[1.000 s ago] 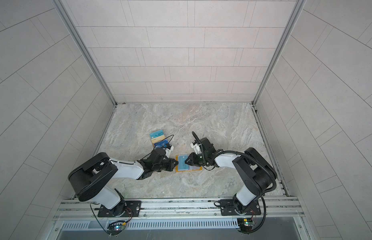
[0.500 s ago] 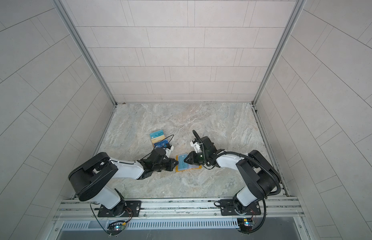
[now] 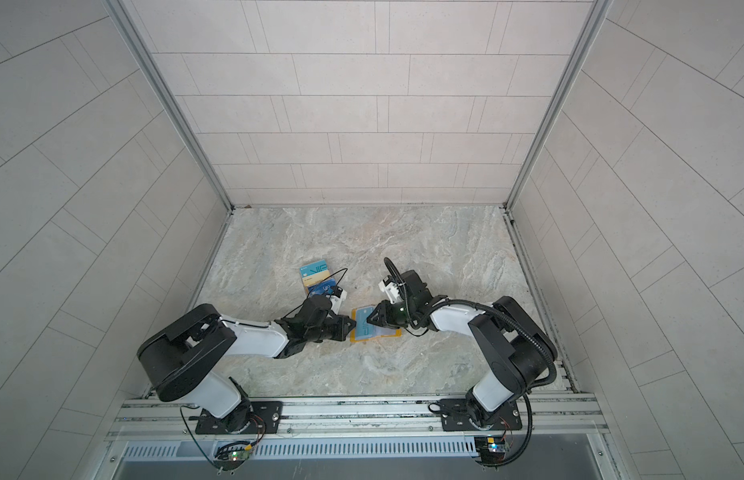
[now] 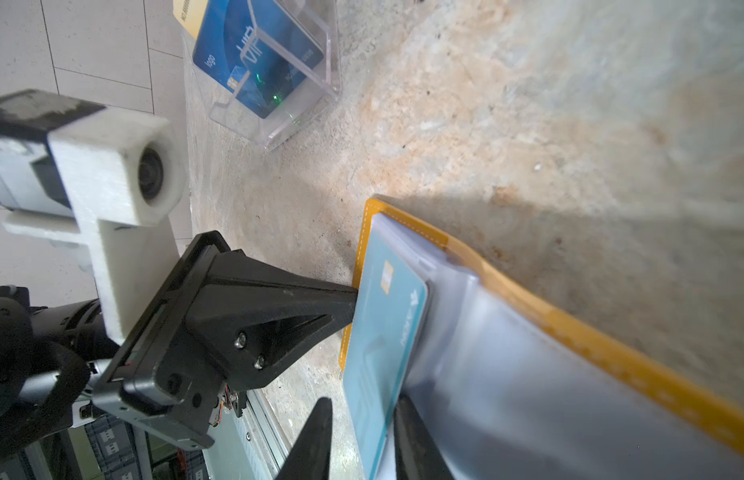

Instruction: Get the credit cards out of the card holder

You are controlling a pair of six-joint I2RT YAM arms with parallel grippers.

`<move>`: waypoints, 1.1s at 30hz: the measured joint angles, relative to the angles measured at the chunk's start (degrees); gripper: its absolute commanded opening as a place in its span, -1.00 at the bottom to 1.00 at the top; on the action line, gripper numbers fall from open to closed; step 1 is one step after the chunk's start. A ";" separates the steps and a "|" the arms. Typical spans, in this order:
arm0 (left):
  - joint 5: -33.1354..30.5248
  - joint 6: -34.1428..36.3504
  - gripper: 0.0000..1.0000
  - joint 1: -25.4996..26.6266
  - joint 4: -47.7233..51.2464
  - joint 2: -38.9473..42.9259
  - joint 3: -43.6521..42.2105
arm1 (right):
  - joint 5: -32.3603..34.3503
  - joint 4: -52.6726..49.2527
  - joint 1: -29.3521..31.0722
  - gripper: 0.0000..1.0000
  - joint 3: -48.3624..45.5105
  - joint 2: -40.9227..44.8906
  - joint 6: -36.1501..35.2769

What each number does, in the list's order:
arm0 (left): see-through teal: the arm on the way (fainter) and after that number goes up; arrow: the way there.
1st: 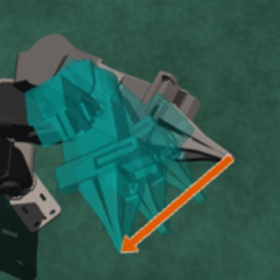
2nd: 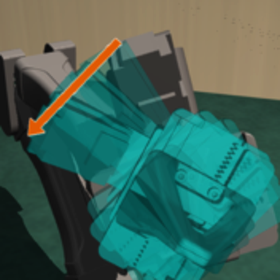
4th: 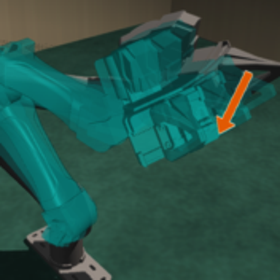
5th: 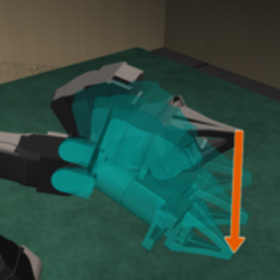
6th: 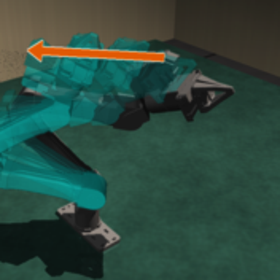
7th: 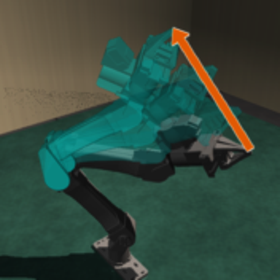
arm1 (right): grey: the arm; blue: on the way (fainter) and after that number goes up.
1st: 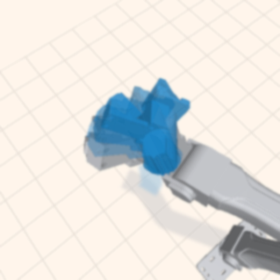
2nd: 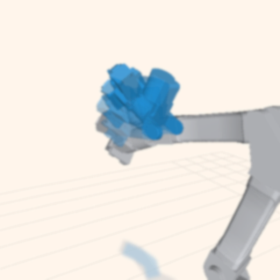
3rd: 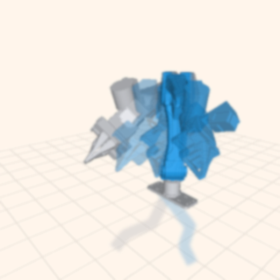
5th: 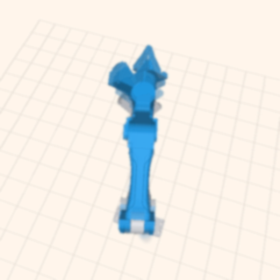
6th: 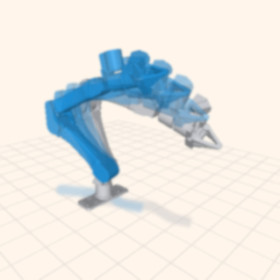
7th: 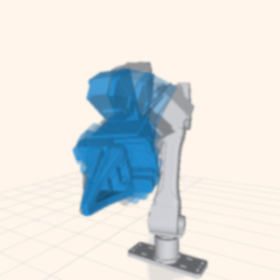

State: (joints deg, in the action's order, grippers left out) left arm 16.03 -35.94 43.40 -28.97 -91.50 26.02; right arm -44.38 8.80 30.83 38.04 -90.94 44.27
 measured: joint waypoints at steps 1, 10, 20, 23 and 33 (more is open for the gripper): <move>-0.13 0.00 -1.00 -0.04 -0.07 0.00 0.00 | -0.04 0.11 -0.07 -0.45 0.13 -0.39 0.17; -1.25 0.02 -1.00 -0.33 -0.96 -0.50 0.09 | -0.63 -0.83 0.48 -0.43 0.83 -3.63 0.11; -1.20 0.79 -1.00 -0.26 -0.94 -0.83 0.44 | 0.24 -8.26 1.33 -0.38 4.48 -0.42 -5.22; -1.20 0.92 -1.00 -0.26 -0.94 -0.83 0.44 | 0.22 -8.20 1.31 -0.40 4.48 -0.33 -5.11; -1.22 1.03 -1.00 -0.26 -0.96 -0.83 0.44 | -0.59 -3.72 1.46 -0.44 4.48 -2.43 -1.97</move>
State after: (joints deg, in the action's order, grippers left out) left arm 14.81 -34.92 43.13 -29.93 -92.33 26.46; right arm -44.97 5.08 32.29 42.52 -93.36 42.30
